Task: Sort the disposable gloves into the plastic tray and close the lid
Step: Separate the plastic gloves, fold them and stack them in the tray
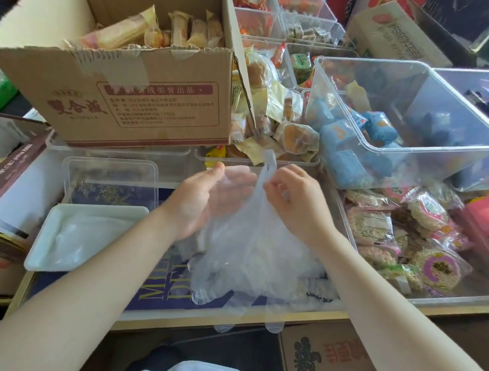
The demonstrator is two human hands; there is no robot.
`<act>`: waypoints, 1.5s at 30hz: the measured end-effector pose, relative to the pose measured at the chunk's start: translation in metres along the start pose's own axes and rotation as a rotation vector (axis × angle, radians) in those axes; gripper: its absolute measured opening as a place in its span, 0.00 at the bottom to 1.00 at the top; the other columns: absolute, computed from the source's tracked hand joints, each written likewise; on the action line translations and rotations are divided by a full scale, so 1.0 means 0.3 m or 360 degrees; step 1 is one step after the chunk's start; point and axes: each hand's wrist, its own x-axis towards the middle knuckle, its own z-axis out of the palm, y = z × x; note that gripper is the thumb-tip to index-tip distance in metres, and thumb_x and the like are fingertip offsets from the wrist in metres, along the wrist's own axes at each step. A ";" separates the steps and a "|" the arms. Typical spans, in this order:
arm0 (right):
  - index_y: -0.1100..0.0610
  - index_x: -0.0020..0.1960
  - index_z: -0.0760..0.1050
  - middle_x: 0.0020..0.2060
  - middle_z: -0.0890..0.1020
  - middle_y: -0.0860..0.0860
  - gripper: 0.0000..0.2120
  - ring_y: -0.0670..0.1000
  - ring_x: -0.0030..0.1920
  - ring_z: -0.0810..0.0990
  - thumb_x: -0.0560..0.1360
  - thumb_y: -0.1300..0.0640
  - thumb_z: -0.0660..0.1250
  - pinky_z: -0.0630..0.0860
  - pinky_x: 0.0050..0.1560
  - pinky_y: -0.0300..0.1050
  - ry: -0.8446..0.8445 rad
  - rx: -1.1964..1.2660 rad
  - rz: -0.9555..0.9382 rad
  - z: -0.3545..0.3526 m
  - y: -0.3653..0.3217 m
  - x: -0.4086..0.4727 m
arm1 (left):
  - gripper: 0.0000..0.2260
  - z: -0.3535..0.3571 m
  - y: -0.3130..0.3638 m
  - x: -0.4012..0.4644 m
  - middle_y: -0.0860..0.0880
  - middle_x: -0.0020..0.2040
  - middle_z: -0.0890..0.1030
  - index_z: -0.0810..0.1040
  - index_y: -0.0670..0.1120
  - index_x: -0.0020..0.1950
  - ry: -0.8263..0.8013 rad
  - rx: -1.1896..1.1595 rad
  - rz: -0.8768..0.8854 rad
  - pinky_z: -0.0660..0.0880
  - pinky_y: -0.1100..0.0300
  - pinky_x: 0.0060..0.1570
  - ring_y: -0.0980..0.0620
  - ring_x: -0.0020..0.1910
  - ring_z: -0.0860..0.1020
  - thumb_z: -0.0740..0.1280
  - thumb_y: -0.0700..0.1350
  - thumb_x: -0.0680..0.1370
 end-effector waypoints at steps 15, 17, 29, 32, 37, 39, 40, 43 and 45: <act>0.58 0.43 0.74 0.33 0.74 0.44 0.03 0.46 0.28 0.69 0.74 0.59 0.66 0.72 0.32 0.46 0.0005 0.0160 -0.0045 0.047 -0.024 -0.022 | 0.23 0.010 0.023 0.006 0.45 0.64 0.77 0.72 0.43 0.65 -0.0088 -0.0441 -0.0025 0.73 0.51 0.60 0.46 0.64 0.75 0.46 0.53 0.83; 0.57 0.42 0.74 0.33 0.75 0.42 0.03 0.42 0.28 0.71 0.74 0.61 0.68 0.71 0.33 0.42 -0.0124 0.0268 -0.0034 0.061 -0.046 -0.040 | 0.22 0.020 0.017 0.006 0.47 0.63 0.78 0.72 0.45 0.66 -0.0026 -0.0386 0.0071 0.72 0.50 0.63 0.46 0.63 0.76 0.46 0.54 0.83; 0.54 0.40 0.76 0.32 0.77 0.42 0.05 0.47 0.32 0.76 0.72 0.62 0.70 0.71 0.36 0.33 -0.0205 0.0678 0.0297 0.082 -0.124 -0.056 | 0.37 0.059 -0.056 -0.014 0.36 0.59 0.76 0.71 0.42 0.67 -0.0048 -0.0038 0.0221 0.71 0.48 0.64 0.46 0.58 0.77 0.62 0.67 0.68; 0.61 0.42 0.76 0.33 0.77 0.46 0.03 0.47 0.34 0.76 0.74 0.62 0.68 0.73 0.36 0.38 -0.0179 0.0525 0.0228 0.085 -0.114 -0.062 | 0.16 0.077 -0.060 -0.023 0.44 0.55 0.81 0.76 0.45 0.61 -0.0089 0.0242 0.0365 0.73 0.55 0.60 0.50 0.55 0.78 0.62 0.51 0.76; 0.60 0.45 0.79 0.37 0.80 0.51 0.13 0.47 0.36 0.75 0.75 0.50 0.62 0.68 0.37 0.36 -0.0064 0.0452 -0.0001 0.046 -0.078 -0.066 | 0.15 0.069 -0.039 -0.028 0.45 0.58 0.81 0.76 0.44 0.61 -0.0134 0.0210 0.0369 0.73 0.58 0.60 0.49 0.60 0.77 0.51 0.41 0.83; 0.58 0.53 0.77 0.48 0.79 0.52 0.14 0.49 0.48 0.75 0.74 0.50 0.61 0.67 0.49 0.39 0.0162 0.0164 -0.0140 0.020 -0.048 -0.046 | 0.16 0.057 -0.032 -0.032 0.43 0.60 0.79 0.74 0.40 0.63 -0.0226 0.0181 0.0381 0.71 0.56 0.63 0.47 0.63 0.75 0.53 0.44 0.83; 0.56 0.59 0.75 0.55 0.77 0.53 0.16 0.52 0.56 0.73 0.74 0.50 0.62 0.64 0.57 0.42 0.0201 0.0013 -0.0210 0.007 -0.040 -0.034 | 0.17 0.048 -0.030 -0.033 0.42 0.62 0.78 0.73 0.39 0.64 -0.0275 0.0185 0.0369 0.70 0.53 0.65 0.46 0.64 0.75 0.55 0.47 0.82; 0.54 0.66 0.71 0.63 0.74 0.53 0.21 0.56 0.67 0.67 0.76 0.47 0.60 0.55 0.69 0.55 0.0027 -0.0251 -0.0378 -0.005 -0.026 0.010 | 0.19 0.031 -0.028 -0.031 0.48 0.59 0.80 0.75 0.44 0.64 -0.0377 0.0386 0.0291 0.71 0.54 0.62 0.52 0.60 0.77 0.58 0.54 0.79; 0.56 0.57 0.78 0.52 0.80 0.51 0.18 0.54 0.58 0.74 0.75 0.47 0.59 0.60 0.66 0.60 -0.0116 -0.0162 -0.0403 -0.006 -0.026 0.031 | 0.14 0.035 -0.019 -0.034 0.56 0.50 0.83 0.78 0.50 0.59 -0.0371 0.0448 0.0266 0.71 0.63 0.54 0.60 0.50 0.79 0.56 0.52 0.80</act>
